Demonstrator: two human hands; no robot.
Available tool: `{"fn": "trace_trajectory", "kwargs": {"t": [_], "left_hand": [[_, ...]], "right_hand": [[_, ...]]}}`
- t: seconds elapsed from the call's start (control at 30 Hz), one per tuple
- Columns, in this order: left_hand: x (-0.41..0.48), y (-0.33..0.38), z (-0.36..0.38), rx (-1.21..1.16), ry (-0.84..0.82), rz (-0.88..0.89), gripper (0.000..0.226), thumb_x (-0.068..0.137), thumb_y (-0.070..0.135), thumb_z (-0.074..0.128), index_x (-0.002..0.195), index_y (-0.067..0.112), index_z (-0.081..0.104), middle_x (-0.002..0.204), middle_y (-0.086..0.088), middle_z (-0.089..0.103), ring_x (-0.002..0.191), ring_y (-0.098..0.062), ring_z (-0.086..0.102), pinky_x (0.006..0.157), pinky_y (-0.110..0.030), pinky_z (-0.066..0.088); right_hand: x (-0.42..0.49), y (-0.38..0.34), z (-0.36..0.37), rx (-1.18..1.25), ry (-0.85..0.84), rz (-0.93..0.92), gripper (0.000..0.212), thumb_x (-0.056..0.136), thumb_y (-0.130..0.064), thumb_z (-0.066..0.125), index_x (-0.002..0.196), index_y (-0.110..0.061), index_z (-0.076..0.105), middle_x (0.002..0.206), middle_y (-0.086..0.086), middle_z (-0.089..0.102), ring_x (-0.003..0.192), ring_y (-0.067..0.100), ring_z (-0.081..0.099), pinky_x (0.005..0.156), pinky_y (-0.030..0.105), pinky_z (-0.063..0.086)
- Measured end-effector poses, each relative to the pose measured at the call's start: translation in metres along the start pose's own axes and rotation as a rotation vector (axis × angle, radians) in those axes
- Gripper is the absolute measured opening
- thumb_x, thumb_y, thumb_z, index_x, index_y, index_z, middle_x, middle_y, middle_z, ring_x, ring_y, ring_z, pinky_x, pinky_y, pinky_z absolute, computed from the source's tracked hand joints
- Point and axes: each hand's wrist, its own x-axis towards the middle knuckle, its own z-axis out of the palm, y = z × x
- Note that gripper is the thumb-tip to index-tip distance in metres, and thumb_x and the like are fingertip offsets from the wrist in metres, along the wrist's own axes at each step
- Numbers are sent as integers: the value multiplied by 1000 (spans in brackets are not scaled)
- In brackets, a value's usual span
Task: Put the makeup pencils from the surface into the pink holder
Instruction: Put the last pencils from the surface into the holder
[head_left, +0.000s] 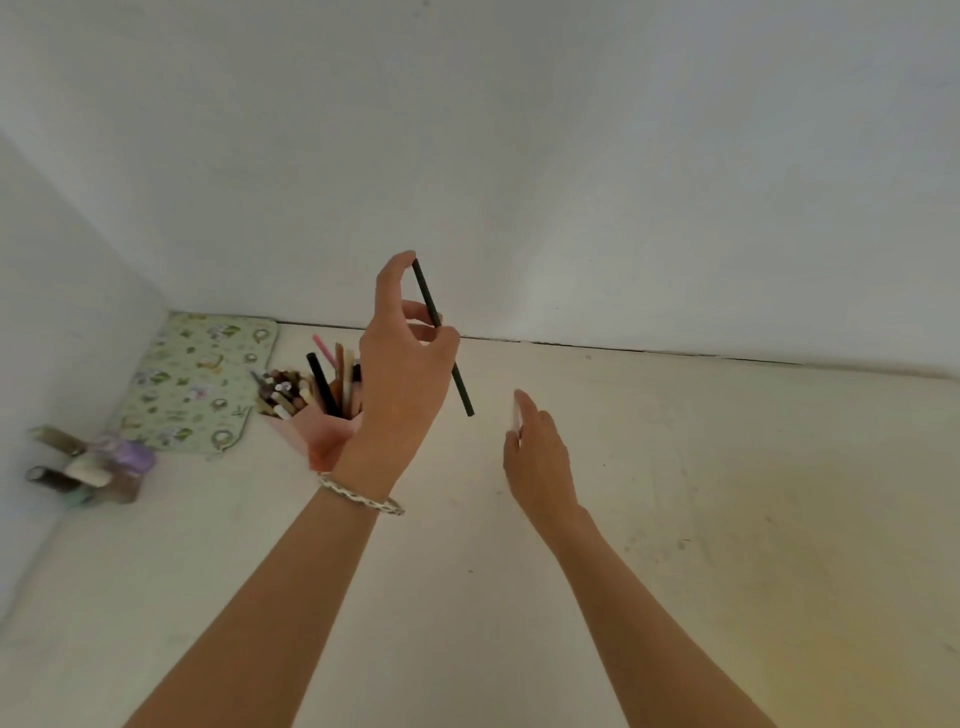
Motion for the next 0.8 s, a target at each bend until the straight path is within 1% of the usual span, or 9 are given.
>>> {"fn": "trace_trajectory", "kwargs": {"t": [0.07,0.13,0.2,0.3,0.4,0.5,0.63,0.73,0.8], "left_hand": [[13,-3,-27,19,102,63,52,88,14,60,133,34,42,84,8,61,69,-4,65,59,-9,49],[25,-9,-54,74,192,135,38,92,18,57,125,31,44,85,11,61,71,-6,66,61,-13,51],[33,-20,-76,144,224,167,31,94,19,57,120,31,44,88,11,62,74,-7,67,64,-16,53],[35,-40,-94,258,200,162,29,95,19,60,117,30,44,90,10,63,74,-7,68,67,-20,53],[32,-61,-96,362,145,153,26,96,16,60,114,28,45,91,7,64,75,-12,66,70,-26,54],[29,-75,-91,515,47,193,12,95,14,59,105,18,53,90,-1,65,81,-21,64,73,-39,55],[29,-83,-92,796,-69,233,5,90,18,65,94,15,67,93,-1,68,98,-23,59,82,-34,46],[30,-83,-98,859,-96,229,21,94,28,60,109,20,72,115,2,68,119,-20,52,98,-36,38],[33,-76,-108,755,16,292,29,96,25,56,120,15,68,119,-3,67,118,-24,55,100,-39,40]], "right_hand": [[9,-34,-10,254,177,-92,47,100,-14,46,144,-26,35,101,0,56,75,11,55,67,26,45],[13,-67,-21,475,313,-199,44,97,-17,50,136,-33,36,89,-10,55,73,8,57,65,20,50],[14,-93,-29,595,413,-300,44,96,-18,53,132,-35,36,92,-15,57,78,7,60,67,13,50],[13,-117,-29,684,445,-362,46,93,-16,57,130,-34,38,95,-17,60,81,11,64,71,15,52],[10,-129,-17,683,426,-378,47,92,-12,61,129,-32,39,95,-15,62,82,12,66,72,19,53],[3,-133,-2,619,424,-400,47,90,-15,64,125,-35,39,91,-15,63,81,11,63,75,21,52],[-5,-137,18,536,383,-402,47,88,-25,67,120,-42,37,90,-22,60,81,10,57,77,17,47],[-8,-139,32,470,370,-433,46,88,-23,70,120,-36,40,90,-26,57,81,9,55,78,26,50],[-9,-142,39,461,368,-472,44,89,-21,68,121,-33,41,91,-19,61,82,12,55,79,32,51]]}}
